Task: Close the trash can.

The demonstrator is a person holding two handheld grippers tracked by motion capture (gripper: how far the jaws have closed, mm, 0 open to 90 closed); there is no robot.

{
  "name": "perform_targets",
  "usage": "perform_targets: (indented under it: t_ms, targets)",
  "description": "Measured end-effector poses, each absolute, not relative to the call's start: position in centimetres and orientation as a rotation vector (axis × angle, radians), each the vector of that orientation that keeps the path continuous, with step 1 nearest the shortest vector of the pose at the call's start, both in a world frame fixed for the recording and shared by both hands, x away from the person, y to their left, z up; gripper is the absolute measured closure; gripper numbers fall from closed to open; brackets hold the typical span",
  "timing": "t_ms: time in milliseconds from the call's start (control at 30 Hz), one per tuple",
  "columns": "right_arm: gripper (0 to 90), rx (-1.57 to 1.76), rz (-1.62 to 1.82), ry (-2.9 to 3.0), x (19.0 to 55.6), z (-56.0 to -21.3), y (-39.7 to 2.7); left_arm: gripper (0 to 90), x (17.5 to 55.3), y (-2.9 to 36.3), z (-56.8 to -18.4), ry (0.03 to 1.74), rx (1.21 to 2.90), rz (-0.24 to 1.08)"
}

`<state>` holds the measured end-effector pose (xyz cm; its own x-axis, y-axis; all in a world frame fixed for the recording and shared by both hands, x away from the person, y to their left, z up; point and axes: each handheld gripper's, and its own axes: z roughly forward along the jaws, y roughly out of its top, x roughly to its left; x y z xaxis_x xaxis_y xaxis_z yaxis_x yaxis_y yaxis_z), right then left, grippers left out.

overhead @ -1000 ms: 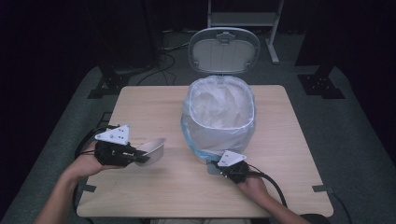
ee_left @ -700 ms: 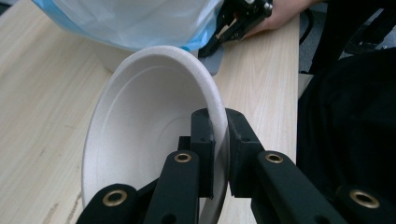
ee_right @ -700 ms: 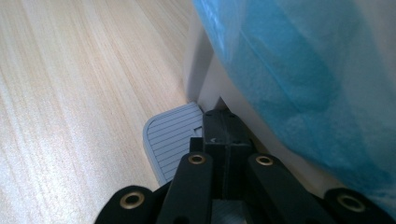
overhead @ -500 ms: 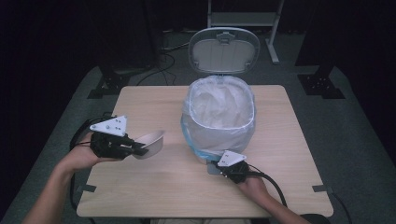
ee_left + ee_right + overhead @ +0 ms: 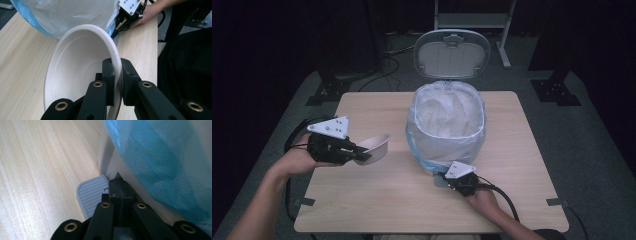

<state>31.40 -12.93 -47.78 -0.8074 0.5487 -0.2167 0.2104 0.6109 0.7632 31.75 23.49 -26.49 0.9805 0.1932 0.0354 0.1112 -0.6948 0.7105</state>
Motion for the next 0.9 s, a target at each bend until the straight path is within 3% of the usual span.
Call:
perform_targets:
  t_ms: [900]
  targets:
    - [90.0, 0.602, 1.06, 2.405, 31.4, -47.8, -12.9, 83.2, 31.8, 22.2, -22.8, 0.159, 2.369, 0.183]
